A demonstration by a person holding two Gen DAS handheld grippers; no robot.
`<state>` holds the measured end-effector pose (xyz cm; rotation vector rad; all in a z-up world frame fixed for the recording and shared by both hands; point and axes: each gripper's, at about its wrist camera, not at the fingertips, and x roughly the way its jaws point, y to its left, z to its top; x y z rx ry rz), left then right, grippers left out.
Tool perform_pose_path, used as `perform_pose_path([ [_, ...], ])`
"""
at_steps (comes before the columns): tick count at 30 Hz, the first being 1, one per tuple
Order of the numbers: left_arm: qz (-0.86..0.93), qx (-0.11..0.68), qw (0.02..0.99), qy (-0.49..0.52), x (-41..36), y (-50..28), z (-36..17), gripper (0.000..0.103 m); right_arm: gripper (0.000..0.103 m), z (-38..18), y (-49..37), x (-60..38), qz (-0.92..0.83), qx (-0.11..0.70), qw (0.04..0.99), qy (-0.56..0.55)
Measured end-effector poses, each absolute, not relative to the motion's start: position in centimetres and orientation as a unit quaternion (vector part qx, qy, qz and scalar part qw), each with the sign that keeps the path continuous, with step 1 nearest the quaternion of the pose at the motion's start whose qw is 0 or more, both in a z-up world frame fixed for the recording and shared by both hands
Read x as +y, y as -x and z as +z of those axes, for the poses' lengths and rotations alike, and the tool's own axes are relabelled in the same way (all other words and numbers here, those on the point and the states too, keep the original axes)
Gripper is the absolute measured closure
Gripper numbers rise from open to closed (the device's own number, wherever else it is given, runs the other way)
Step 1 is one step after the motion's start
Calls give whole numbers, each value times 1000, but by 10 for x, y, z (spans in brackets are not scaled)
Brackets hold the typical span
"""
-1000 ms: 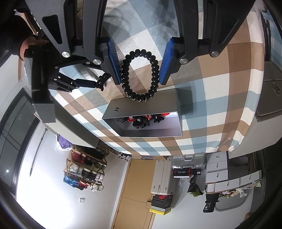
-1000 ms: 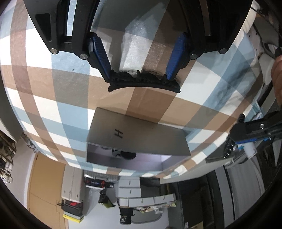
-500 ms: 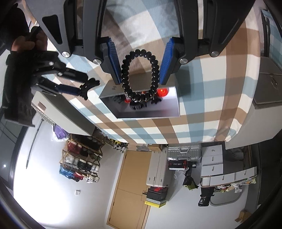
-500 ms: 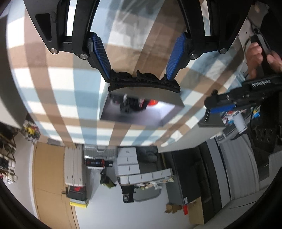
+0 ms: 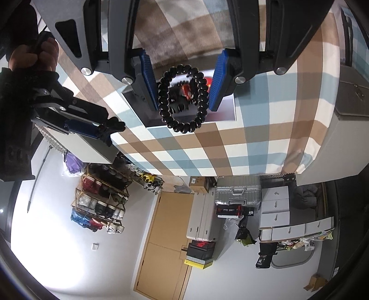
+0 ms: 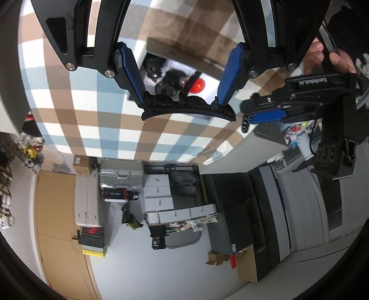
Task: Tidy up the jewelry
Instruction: 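Carry the bracelet and comb into the grey box and open both grippers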
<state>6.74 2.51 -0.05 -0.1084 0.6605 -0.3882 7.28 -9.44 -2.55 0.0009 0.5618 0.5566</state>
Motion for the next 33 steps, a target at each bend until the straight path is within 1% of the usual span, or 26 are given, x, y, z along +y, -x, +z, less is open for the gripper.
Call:
perform_pose_path([
  [8,-189,337,921,56,22,-93,-9,65,39,-31,-104,-90,280,284,917,-27],
  [16,-190,357,913,62,20,-111,-23,65,39,-48,-125,-83,284,305,909,-28],
  [31,-202,383,899,63,15,-122,-37,65,39,-74,-144,-79,280,341,897,-21],
  [32,-204,383,899,63,14,-122,-37,65,38,-74,-144,-78,282,341,897,-20],
  [33,-205,383,898,64,14,-122,-38,61,38,-74,-144,-78,283,340,897,-19],
])
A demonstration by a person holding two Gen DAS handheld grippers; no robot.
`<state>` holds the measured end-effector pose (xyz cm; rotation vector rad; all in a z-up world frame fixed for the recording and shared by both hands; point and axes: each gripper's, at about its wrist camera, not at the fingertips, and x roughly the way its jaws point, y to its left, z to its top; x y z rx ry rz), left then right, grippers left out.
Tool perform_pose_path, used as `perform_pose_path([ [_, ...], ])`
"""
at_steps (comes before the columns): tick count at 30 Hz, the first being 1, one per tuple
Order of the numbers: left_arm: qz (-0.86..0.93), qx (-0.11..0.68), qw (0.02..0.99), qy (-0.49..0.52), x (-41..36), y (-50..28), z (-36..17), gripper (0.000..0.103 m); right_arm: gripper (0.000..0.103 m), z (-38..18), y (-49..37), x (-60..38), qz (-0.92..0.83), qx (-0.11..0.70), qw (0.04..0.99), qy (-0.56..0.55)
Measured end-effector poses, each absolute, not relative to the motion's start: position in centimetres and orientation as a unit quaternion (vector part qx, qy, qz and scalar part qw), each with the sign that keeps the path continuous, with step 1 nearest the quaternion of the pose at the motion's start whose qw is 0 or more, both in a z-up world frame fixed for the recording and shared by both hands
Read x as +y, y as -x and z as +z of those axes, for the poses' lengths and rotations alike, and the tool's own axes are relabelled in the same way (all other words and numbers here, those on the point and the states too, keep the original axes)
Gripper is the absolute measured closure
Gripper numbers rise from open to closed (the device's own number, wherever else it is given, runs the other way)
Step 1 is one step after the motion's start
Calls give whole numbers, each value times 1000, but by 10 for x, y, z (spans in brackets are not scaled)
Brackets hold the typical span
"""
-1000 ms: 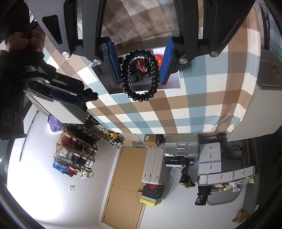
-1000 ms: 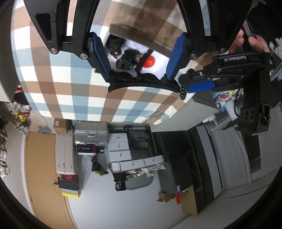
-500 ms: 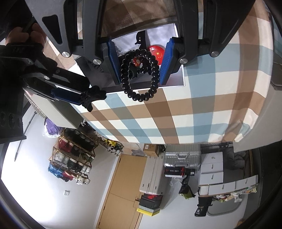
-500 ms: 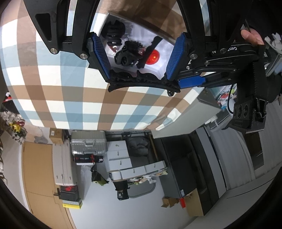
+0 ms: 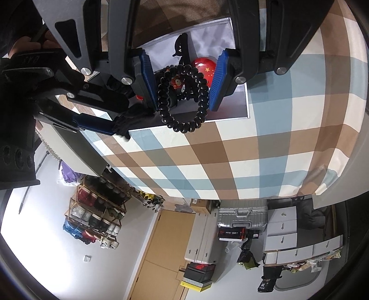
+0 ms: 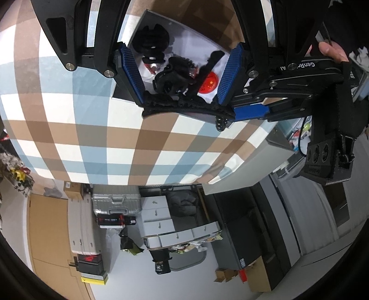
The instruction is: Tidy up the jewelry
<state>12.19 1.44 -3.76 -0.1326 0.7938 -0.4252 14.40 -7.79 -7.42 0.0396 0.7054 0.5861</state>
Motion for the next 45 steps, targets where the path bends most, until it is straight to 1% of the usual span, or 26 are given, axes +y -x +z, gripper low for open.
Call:
perform_pose_path([
  [1,-204,385,898,63,14,-123,-38,58,38,-74,-144,-78,284,339,897,-19],
  [2,-203,387,897,63,15,-123,-39,57,38,-74,-143,-78,286,338,897,-20],
  [4,-204,390,895,64,16,-124,-40,48,33,-73,-142,-80,286,334,898,-22],
  [5,-207,390,895,66,16,-124,-39,46,33,-72,-140,-82,288,330,899,-24],
  [7,-211,388,895,62,16,-121,-38,36,33,-70,-137,-84,289,323,901,-28],
  [9,-205,382,900,56,17,-117,-35,36,32,-66,-132,-88,287,312,905,-32],
  [11,-201,377,902,56,18,-114,-32,36,27,-61,-126,-95,284,297,911,-41],
  [14,-185,359,913,58,22,-107,-25,36,25,-53,-117,-104,279,277,918,-54],
  [18,-147,328,932,53,27,-98,-15,35,17,-42,-105,-111,273,251,927,-64],
  [20,-127,309,941,53,29,-93,-9,33,13,-36,-97,-113,270,233,932,-68],
  [22,-111,285,951,51,31,-85,-2,21,7,-32,-91,-116,269,218,935,-71],
  [25,-92,258,961,44,30,-76,2,19,0,-25,-80,-117,270,192,941,-74],
  [29,-72,234,969,42,29,-65,6,17,0,-22,-66,-115,264,162,949,-63],
  [30,-63,228,971,42,29,-62,6,12,0,-22,-64,-114,261,158,950,-58],
  [31,-49,220,973,43,30,-59,6,3,0,-22,-61,-114,260,152,952,-55],
  [32,-34,208,977,45,31,-56,7,1,0,-22,-56,-113,258,142,954,-49],
  [35,-24,173,983,53,35,-43,9,1,0,-22,-44,-114,253,115,960,-47],
  [40,-8,147,988,42,33,-33,7,1,0,-20,-28,-118,243,86,965,-52],
  [45,-4,134,990,38,31,-23,0,1,0,-26,-17,-113,209,52,976,-17],
])
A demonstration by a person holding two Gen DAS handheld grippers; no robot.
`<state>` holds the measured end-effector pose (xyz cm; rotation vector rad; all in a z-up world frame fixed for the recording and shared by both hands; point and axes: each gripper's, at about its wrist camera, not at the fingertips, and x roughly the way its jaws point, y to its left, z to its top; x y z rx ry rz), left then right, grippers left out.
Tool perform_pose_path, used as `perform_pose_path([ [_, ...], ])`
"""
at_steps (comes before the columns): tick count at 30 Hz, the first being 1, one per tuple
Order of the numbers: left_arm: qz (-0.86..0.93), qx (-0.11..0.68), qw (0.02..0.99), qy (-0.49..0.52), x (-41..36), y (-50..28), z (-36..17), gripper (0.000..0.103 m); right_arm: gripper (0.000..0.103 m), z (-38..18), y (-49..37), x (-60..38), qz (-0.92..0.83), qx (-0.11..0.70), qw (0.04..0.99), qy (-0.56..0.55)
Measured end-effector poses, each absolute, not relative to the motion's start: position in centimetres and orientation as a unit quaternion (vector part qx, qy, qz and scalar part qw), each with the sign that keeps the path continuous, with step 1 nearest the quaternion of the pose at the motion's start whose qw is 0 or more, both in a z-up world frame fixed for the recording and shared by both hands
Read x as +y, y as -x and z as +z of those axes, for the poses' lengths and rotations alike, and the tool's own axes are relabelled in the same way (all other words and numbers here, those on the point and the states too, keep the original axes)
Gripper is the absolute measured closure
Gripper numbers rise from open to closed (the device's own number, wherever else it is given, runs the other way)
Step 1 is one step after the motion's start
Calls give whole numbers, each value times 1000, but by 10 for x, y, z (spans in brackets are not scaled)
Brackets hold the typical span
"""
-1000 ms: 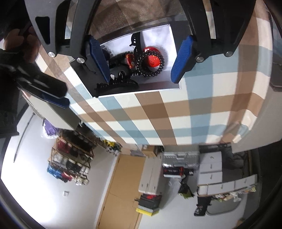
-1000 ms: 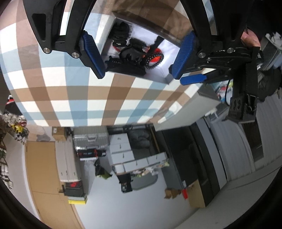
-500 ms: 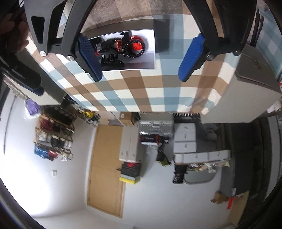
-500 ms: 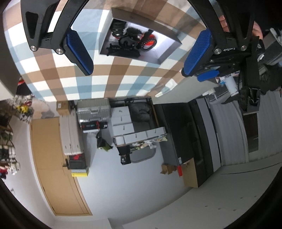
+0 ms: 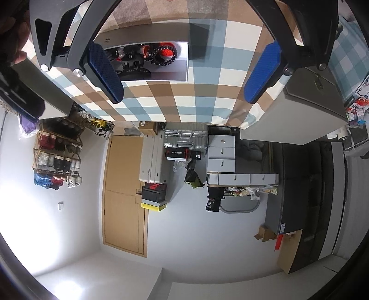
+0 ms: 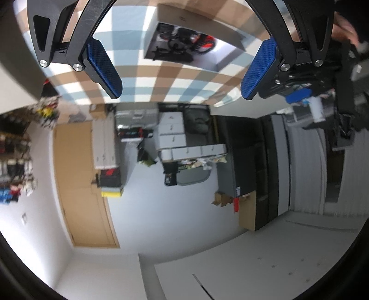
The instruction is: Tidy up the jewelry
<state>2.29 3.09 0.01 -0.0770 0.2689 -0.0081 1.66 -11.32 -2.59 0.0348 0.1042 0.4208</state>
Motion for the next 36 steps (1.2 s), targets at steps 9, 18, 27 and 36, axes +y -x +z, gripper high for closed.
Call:
perform_pose_path([
  [9,9,132,990,37,34,-19,-13,1,0,-43,-7,-109,189,40,981,17],
  [18,15,151,988,24,30,-17,-31,1,0,-67,-15,-108,172,81,981,26],
  [27,17,155,988,6,20,-11,-35,1,0,-83,-26,-109,159,129,978,31],
  [36,19,160,987,6,21,-15,-35,1,0,-81,-24,-109,164,131,977,33],
])
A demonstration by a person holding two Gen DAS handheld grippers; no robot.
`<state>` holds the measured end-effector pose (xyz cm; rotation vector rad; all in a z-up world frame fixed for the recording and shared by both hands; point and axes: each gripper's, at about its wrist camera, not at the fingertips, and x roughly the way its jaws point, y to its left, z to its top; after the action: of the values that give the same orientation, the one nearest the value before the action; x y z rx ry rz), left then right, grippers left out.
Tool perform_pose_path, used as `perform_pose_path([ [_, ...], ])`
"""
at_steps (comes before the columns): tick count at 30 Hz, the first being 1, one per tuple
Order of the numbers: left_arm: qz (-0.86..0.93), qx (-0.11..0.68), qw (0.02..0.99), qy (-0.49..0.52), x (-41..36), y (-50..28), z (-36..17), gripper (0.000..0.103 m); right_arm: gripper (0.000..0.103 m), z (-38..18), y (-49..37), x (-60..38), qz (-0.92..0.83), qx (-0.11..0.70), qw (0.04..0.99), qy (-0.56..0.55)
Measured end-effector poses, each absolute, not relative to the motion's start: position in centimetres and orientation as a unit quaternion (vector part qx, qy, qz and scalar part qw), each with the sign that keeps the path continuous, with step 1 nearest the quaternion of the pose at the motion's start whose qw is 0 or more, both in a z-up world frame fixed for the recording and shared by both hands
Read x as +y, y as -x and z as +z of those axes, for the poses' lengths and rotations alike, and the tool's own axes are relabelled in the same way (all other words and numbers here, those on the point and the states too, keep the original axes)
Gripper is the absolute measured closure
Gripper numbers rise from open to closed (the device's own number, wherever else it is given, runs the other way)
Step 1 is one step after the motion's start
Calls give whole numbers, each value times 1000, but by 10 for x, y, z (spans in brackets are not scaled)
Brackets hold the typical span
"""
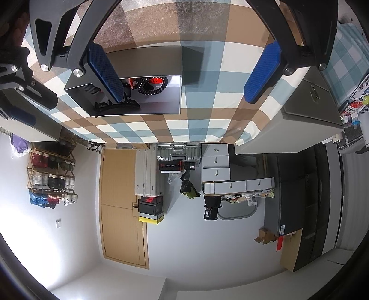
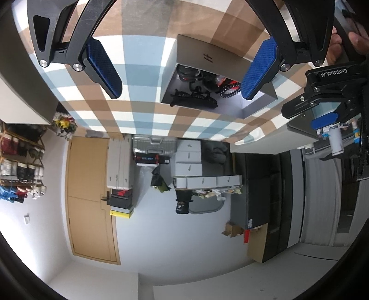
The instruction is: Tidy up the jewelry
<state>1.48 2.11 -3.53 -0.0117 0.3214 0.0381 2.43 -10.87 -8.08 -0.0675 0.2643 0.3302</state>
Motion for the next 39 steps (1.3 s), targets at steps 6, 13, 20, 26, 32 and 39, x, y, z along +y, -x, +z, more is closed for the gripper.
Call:
perform_pose_path([
  [6,26,160,987,7,21,-16,-36,1,0,-80,-24,-109,166,132,977,33],
  [13,26,159,987,7,21,-17,-36,1,0,-80,-26,-107,170,132,976,34],
  [20,26,159,987,7,21,-17,-36,1,0,-80,-26,-106,170,132,976,35],
  [26,25,160,987,7,21,-17,-36,1,0,-80,-26,-106,170,132,976,34],
  [32,26,160,987,7,21,-17,-37,1,0,-80,-26,-106,170,132,976,34],
  [39,26,160,987,7,21,-16,-37,1,0,-80,-26,-106,170,132,976,34],
])
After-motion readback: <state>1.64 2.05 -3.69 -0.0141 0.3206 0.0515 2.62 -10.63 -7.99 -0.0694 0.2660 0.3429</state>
